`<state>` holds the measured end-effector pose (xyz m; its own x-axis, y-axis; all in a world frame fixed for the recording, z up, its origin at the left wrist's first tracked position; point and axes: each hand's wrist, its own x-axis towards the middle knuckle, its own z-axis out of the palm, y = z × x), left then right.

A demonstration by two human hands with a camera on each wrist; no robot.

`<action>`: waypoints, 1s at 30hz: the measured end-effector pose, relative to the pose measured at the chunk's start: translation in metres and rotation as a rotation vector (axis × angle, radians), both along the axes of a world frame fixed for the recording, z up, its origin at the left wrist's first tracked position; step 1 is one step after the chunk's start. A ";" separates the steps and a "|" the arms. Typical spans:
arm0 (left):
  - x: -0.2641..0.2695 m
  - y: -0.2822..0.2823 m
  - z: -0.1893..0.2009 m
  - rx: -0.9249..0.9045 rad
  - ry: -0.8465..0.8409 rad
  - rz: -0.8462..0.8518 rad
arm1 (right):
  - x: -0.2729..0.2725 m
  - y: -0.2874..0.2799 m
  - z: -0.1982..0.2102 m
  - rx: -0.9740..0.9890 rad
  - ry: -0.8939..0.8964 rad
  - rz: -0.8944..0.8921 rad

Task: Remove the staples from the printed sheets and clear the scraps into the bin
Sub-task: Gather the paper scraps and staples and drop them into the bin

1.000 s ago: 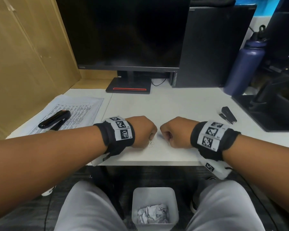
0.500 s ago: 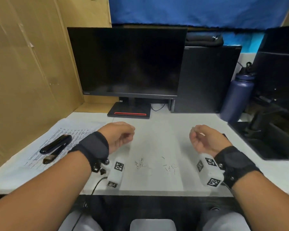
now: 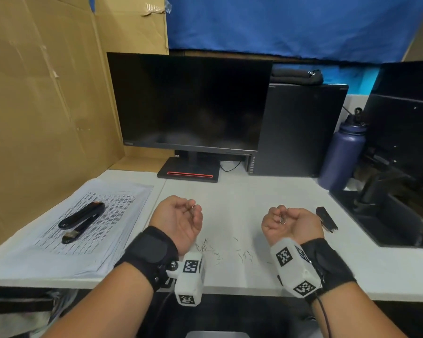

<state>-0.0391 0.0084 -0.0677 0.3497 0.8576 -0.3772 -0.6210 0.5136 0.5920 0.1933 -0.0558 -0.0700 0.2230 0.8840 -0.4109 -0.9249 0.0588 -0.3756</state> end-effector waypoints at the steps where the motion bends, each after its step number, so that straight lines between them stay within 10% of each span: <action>1: 0.000 0.000 0.000 0.015 0.029 -0.033 | 0.000 0.000 0.000 -0.026 -0.005 0.007; 19: -0.009 -0.059 0.005 -0.025 -0.397 -0.253 | -0.010 -0.058 0.003 0.309 0.141 0.232; 30: -0.005 -0.124 -0.095 -0.211 0.236 -0.803 | -0.004 -0.126 -0.112 0.472 0.120 0.874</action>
<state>-0.0440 -0.1154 -0.1627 0.7123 0.2886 -0.6398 0.1043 0.8579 0.5031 0.1893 -0.1820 -0.1824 -0.6033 0.7962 0.0469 -0.7446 -0.5412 -0.3908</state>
